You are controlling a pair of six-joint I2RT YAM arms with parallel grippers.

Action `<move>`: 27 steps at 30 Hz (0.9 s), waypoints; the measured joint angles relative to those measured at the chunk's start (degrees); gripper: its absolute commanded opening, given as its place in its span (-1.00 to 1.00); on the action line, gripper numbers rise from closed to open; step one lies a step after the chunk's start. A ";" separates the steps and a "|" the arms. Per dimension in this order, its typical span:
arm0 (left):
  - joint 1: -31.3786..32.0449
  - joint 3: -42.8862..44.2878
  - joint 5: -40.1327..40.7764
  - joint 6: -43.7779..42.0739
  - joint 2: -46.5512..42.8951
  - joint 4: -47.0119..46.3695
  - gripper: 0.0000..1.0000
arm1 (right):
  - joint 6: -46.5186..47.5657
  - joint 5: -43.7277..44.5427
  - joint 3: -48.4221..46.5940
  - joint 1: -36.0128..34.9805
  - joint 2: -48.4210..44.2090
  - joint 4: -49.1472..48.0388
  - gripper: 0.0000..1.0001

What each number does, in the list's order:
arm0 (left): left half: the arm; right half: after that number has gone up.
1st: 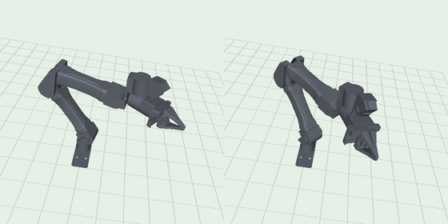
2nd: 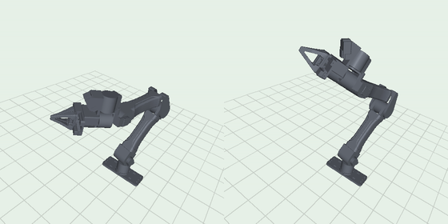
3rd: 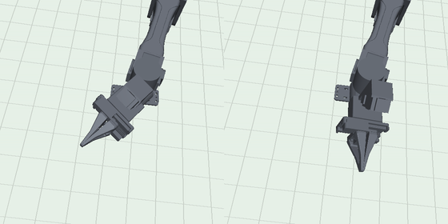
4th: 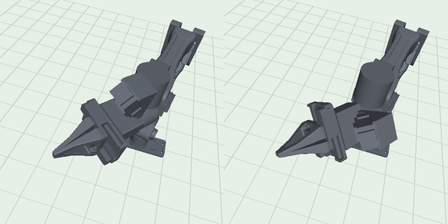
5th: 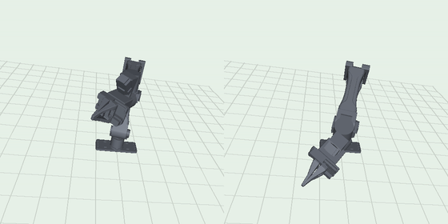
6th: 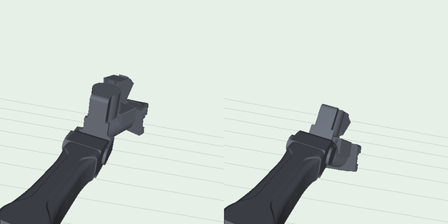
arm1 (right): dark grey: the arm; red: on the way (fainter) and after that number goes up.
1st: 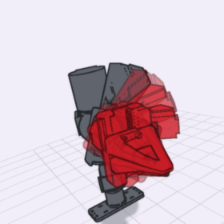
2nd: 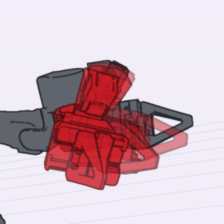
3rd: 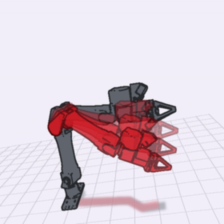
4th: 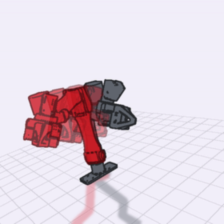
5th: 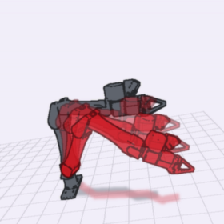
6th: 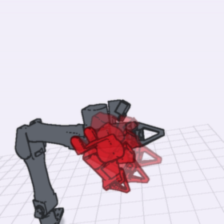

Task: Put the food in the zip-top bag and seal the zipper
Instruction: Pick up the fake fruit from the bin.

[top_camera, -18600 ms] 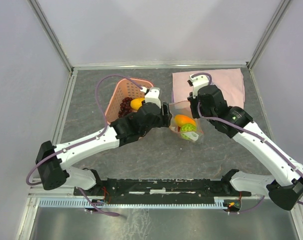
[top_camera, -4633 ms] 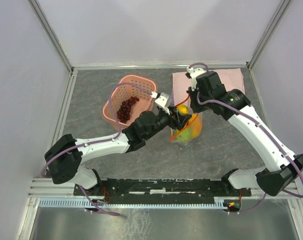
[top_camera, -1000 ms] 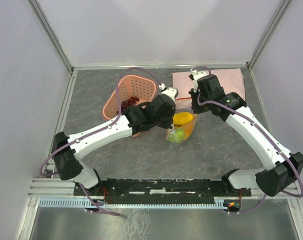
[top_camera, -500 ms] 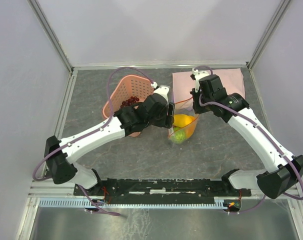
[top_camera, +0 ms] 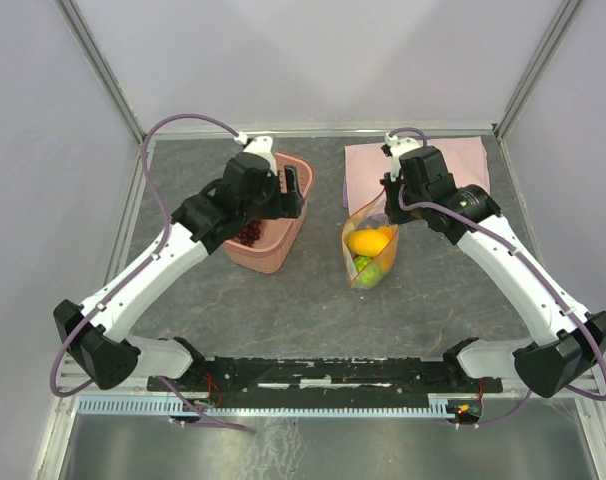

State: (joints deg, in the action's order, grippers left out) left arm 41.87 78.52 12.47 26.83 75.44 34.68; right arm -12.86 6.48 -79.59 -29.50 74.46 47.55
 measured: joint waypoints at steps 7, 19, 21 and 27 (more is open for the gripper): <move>-10.62 -0.04 -0.72 -3.39 3.72 3.15 0.73 | 0.31 -1.46 0.13 0.00 -0.02 -0.94 -0.96; -14.45 12.26 5.97 -11.67 24.81 10.49 0.79 | 2.01 0.48 1.53 0.00 -2.51 -1.60 -0.93; -14.73 13.70 7.58 -12.90 28.20 10.80 0.79 | 2.23 1.01 1.75 0.00 -3.30 -1.64 -0.93; -15.12 15.78 10.82 -16.02 37.75 11.04 0.78 | 2.45 1.57 2.34 0.00 -4.37 -1.64 -0.93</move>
State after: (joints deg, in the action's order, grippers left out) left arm 26.74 94.30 23.29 10.81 113.19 45.71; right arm -10.41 8.05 -77.25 -29.50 70.08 45.91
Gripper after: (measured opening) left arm 0.890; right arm 0.034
